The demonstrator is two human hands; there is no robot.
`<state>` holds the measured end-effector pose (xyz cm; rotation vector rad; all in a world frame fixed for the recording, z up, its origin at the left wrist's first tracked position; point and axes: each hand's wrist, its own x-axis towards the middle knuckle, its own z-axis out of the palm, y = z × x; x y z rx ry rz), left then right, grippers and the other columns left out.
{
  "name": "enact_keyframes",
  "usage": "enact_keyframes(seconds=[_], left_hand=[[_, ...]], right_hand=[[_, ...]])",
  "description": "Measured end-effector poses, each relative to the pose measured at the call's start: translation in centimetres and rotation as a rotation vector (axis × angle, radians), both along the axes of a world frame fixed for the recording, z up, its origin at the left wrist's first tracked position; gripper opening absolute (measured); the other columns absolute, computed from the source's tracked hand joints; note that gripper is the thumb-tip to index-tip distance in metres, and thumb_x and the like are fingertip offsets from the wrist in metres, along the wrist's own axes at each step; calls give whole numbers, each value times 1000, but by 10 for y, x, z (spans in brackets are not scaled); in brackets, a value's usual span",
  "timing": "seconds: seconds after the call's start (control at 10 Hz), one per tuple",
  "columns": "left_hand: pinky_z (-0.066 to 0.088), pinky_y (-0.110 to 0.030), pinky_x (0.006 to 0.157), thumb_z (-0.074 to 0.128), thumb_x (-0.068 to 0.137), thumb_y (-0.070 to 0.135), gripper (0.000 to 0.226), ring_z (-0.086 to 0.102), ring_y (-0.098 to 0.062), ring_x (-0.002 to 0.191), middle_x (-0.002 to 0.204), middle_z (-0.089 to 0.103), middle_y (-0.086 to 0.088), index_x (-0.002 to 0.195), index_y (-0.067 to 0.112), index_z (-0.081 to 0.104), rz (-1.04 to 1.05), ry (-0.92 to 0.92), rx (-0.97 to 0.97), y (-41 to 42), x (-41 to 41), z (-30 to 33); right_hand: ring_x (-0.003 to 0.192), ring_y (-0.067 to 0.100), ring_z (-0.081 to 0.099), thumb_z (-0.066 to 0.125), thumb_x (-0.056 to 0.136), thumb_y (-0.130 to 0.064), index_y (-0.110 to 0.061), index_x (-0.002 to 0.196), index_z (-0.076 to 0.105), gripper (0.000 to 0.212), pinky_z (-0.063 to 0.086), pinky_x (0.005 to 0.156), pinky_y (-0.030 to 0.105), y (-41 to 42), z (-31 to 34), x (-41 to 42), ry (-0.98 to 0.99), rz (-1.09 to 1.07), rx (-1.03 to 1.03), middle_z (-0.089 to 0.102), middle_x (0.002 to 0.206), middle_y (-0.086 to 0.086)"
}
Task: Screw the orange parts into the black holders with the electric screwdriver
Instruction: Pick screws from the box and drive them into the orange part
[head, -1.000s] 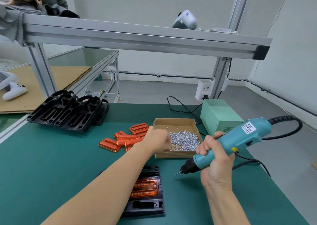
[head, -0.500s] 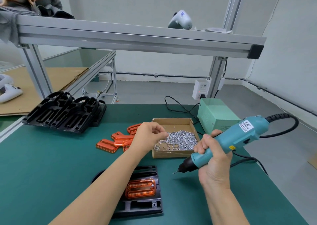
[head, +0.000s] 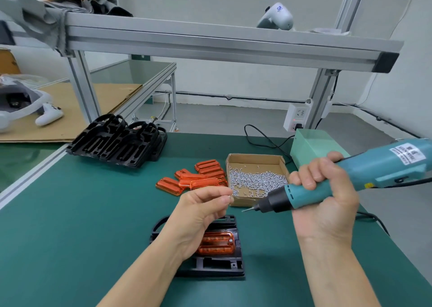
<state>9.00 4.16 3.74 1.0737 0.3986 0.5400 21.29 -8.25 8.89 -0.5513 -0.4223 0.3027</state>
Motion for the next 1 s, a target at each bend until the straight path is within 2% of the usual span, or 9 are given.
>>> enact_keyframes(seconds=[0.2,0.6,1.0], left_hand=[[50,-19,65,78,58,10,17,56,-11,67,74,64,-7,74,13,75,-27,-74,-6,-15,-23,1],[52,-19,66,75,60,7,13,61,-10,67,71,66,-5,71,13,75,-9,-96,-44,-24,-32,2],[52,-21,65,73,61,7,12,59,-12,64,74,69,-8,72,12,75,-14,-108,-185,-29,-34,-1]], right_hand=[[44,6,35,48,78,-9,-24,81,46,15,38,51,19,1,16,-19,-32,57,66,36,55,-10],[43,6,35,47,79,-8,-23,81,46,15,38,50,20,1,21,-35,-77,90,62,36,54,-10],[42,6,35,47,78,-7,-23,80,47,16,37,49,20,0,23,-37,-76,86,59,36,53,-9]])
